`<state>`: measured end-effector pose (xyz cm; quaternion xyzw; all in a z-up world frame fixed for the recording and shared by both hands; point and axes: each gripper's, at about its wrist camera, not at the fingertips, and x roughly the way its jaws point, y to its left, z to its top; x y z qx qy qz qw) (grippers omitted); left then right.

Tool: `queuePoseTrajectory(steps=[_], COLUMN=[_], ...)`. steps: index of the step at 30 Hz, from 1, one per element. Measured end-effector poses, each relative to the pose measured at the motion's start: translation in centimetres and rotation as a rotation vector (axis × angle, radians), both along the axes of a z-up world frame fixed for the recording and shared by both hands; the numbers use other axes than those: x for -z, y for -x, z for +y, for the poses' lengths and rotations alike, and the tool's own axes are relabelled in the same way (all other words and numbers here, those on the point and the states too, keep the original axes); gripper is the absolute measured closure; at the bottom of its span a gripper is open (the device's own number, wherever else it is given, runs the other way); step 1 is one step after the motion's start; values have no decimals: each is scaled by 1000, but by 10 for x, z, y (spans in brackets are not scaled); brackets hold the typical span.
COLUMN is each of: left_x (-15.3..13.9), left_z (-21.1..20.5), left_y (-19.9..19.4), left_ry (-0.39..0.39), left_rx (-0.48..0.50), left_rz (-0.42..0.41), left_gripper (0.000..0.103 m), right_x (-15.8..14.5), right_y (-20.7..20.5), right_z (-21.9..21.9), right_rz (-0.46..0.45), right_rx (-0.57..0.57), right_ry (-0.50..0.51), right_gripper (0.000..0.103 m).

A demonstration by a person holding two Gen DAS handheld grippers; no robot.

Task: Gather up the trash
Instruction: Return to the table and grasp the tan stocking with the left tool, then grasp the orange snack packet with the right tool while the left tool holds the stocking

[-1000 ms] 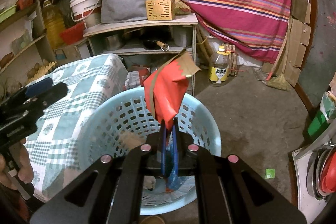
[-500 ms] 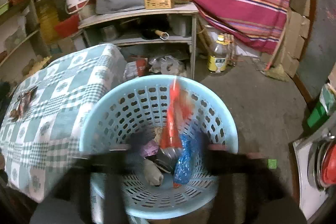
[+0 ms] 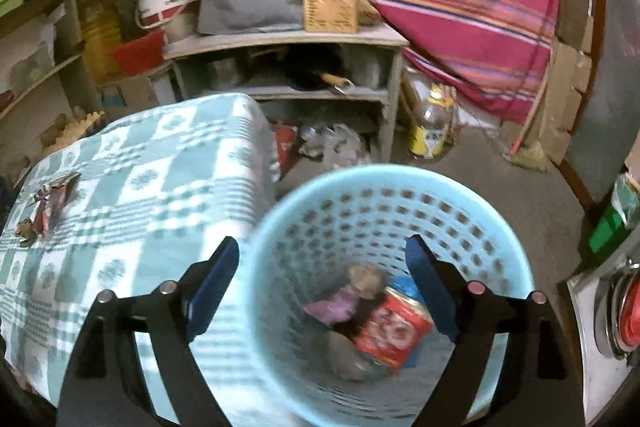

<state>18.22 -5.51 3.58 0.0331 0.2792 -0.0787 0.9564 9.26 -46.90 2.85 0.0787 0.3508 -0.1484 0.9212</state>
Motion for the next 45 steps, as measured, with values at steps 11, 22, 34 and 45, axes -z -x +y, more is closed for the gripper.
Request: queuePoseTrajectory(steps=[11,22,34,45], left_x=[46,67,45,23], left_z=[75,86,96,135], left_y=[-39,-67,-49,-37], left_ry=[40,94,71,60], left_rx=[-69,27,50,-30], left_rz=[129,240,163,74], left_gripper=[6,50,63,63], right_x=[1,16,5,21], right_y=[-53,-95,-111,-143], right_z=[104,174,242,312], right_rz=[-27,23,1,62], right_rx=[-120,-202,-316,-440], right_ry=[70,83,86,96], right_gripper=[12,11,11,12])
